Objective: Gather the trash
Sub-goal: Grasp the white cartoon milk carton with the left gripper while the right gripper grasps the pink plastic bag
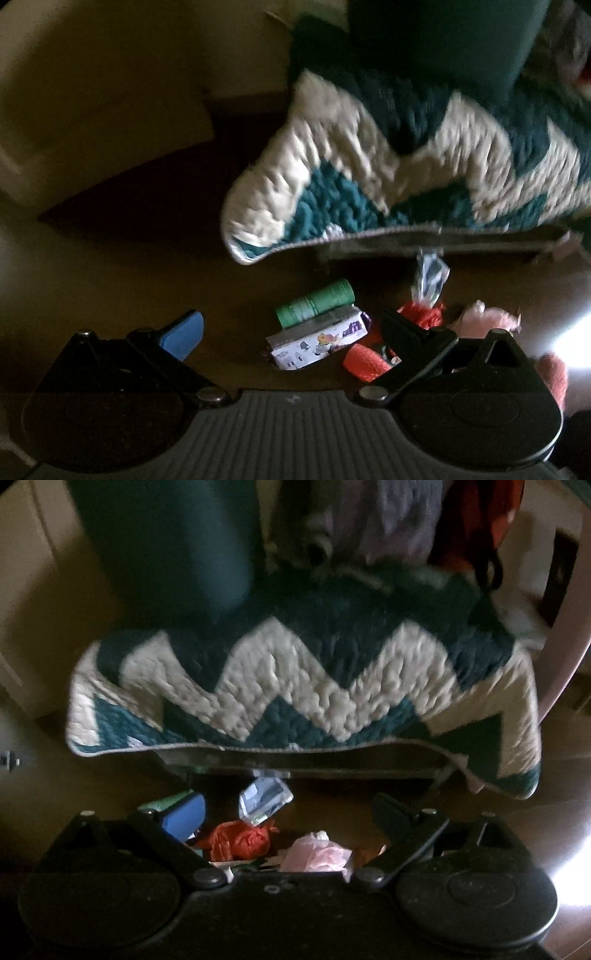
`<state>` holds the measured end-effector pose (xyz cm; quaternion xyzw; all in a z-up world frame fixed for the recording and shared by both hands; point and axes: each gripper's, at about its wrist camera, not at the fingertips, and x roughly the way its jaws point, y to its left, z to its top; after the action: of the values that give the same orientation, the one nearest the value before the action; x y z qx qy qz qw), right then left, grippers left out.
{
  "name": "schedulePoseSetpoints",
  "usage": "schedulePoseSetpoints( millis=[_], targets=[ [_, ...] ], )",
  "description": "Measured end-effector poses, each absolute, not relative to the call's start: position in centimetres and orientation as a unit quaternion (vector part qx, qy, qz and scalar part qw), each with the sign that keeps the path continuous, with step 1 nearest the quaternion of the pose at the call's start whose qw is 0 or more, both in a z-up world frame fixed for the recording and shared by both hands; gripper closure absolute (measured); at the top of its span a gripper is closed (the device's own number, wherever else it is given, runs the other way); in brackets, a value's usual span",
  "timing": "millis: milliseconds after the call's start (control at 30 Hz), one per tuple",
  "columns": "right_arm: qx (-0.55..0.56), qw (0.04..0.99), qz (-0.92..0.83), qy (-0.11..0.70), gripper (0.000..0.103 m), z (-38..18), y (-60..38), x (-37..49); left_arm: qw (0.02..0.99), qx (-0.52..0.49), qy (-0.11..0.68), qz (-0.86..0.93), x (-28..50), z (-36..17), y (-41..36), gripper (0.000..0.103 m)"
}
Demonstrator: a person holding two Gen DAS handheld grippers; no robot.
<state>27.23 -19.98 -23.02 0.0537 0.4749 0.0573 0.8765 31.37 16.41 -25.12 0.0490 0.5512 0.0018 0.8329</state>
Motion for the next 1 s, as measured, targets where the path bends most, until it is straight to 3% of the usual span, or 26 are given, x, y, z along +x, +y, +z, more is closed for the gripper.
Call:
schedulePoseSetpoints(
  millis=[233,500,867,1000],
  targets=[
    [0.024,0.848,0.069,0.525,0.01,-30.3,-17.7,30.4,0.816,0.151,0.551,-0.084,32.1,-33.4,15.1,0.0],
    [-0.014,0.798,0.075,0.598,0.014,-38.8,-15.9,33.1,0.779,0.202,0.578,-0.133,32.7,-42.1,14.4,0.0],
    [-0.063,0.741,0.104,0.661,0.015,-45.5,-15.6,34.5,0.73,0.324,0.564,-0.209,32.7,-51.0,11.8,0.0],
    [-0.058,0.736,0.103,0.667,0.016,-47.0,-15.9,34.8,0.727,0.32,0.569,-0.214,33.0,-52.6,11.6,0.0]
  ],
)
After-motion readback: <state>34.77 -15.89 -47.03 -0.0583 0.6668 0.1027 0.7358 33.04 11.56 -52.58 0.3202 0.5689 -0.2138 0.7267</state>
